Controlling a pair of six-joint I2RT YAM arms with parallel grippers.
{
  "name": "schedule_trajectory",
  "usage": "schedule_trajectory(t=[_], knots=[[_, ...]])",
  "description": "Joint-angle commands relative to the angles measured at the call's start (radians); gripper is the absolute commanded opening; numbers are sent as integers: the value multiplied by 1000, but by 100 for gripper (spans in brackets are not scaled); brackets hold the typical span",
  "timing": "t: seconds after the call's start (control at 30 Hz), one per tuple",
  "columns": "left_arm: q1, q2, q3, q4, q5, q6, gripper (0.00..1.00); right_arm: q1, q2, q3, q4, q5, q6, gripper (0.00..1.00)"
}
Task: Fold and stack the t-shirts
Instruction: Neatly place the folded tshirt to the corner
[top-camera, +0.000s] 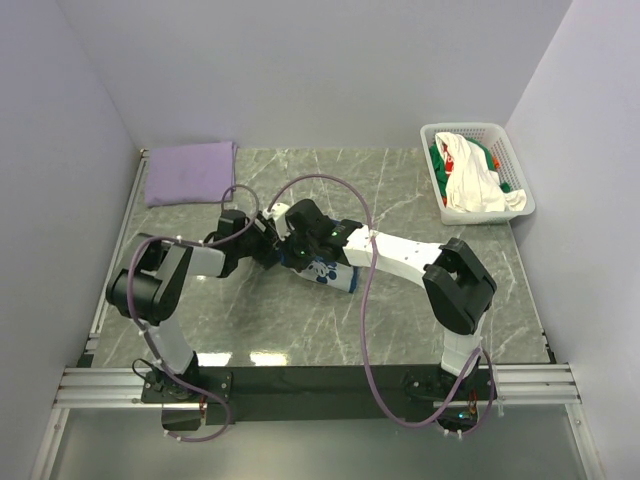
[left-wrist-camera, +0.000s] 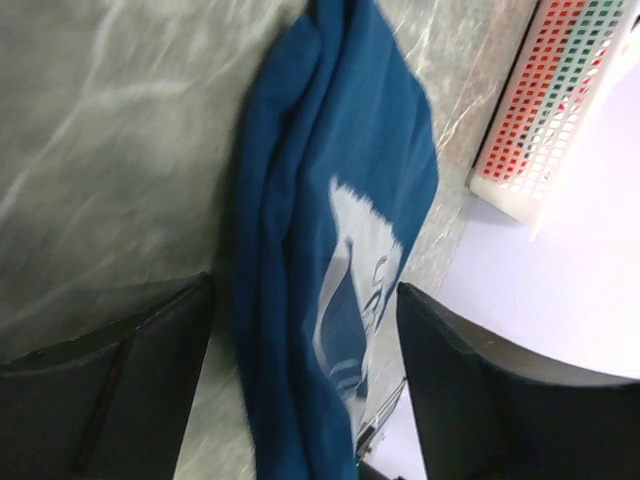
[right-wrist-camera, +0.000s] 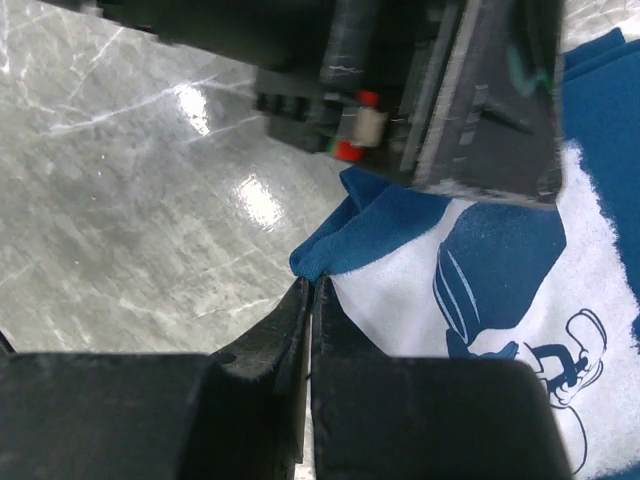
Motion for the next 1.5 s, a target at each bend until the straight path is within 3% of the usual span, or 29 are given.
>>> schedule_trajectory(t=[0.0,0.4,0.5,0.53,0.57,0.6,0.7,0.77,0.8,0.93,1.27,1.47], knots=[[-14,52,51,70,-2,-38,78,-1,-8,28,61,-16,24,0],[-40,146,152,54,-43,-1,45,-4,-8,27,78,-28,67,0],[-40,157,175,25,-46,39,30,-4,-11,23,78,-38,63,0],[-40,158,205,2,-59,59,15,-6,-9,28,63,-38,63,0],[-40,160,230,-72,-74,115,7,-6,-5,43,49,-36,63,0],[-40,163,257,-114,-98,151,1,-13,-2,53,14,-33,66,7],[-34,175,389,-275,-180,327,1,-62,-21,56,-27,-51,73,32],[-20,175,465,-305,-220,439,1,-92,-64,27,-37,-64,67,60],[-17,187,501,-358,-249,479,1,-125,-81,17,-47,-67,64,84],[18,242,693,-465,-312,605,1,-197,-153,-27,-78,-87,47,88],[117,385,1024,-485,-372,885,1,-268,-201,-76,-101,-93,36,91],[187,440,1175,-490,-373,964,1,-268,-193,-75,-101,-105,35,92]])
